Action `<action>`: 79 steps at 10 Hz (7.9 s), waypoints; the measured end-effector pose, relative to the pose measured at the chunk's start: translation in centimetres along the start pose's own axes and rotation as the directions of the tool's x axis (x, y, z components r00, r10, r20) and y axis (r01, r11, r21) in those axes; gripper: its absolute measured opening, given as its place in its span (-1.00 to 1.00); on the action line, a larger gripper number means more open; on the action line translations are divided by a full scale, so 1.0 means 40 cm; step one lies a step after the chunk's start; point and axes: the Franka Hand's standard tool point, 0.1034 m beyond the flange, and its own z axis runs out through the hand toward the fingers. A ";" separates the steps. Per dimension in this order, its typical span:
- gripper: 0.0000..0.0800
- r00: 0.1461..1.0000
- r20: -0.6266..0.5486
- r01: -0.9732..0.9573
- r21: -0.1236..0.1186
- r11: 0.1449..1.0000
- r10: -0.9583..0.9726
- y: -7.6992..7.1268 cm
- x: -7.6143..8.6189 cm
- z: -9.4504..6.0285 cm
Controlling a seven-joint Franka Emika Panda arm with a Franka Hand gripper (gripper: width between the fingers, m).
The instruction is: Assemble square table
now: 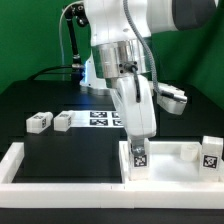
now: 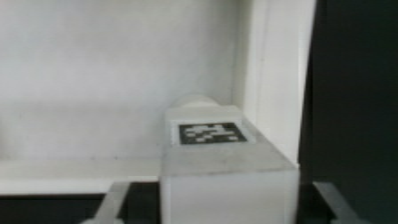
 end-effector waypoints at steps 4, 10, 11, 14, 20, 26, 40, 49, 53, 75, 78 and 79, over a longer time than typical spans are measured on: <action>0.54 0.974 -0.032 0.224 -0.022 0.974 -0.225 0.002 -0.014 0.005; 0.62 0.477 -0.013 0.874 -0.100 0.476 -0.879 0.000 -0.025 0.006; 0.62 0.294 0.008 0.951 -0.106 0.292 -0.956 -0.006 -0.022 0.002; 0.41 0.246 0.021 0.965 -0.103 0.243 -0.969 -0.002 -0.013 0.004; -0.28 0.540 -0.012 0.836 -0.105 0.538 -0.842 -0.001 -0.008 0.004; -0.28 0.998 -0.036 0.052 -0.090 0.995 -0.055 0.002 -0.013 0.005; 0.62 0.939 -0.021 -0.345 -0.044 0.938 0.344 0.002 -0.127 -0.096; 0.62 0.952 -0.021 -0.306 -0.066 0.950 0.306 0.057 -0.190 -0.074; 0.62 0.973 -0.033 -0.231 -0.169 0.958 0.229 0.177 -0.274 -0.054; 0.31 0.991 -0.136 -0.033 -0.148 0.988 0.013 0.346 -0.158 0.127; -0.49 0.991 -0.136 -0.033 -0.148 0.988 0.012 0.347 -0.159 0.127; -0.49 0.991 -0.136 -0.033 -0.148 0.988 0.012 0.347 -0.159 0.128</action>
Offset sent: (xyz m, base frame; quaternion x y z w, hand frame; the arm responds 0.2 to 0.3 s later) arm -0.0018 0.0129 0.0051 -0.0152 0.0592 -0.3363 0.9398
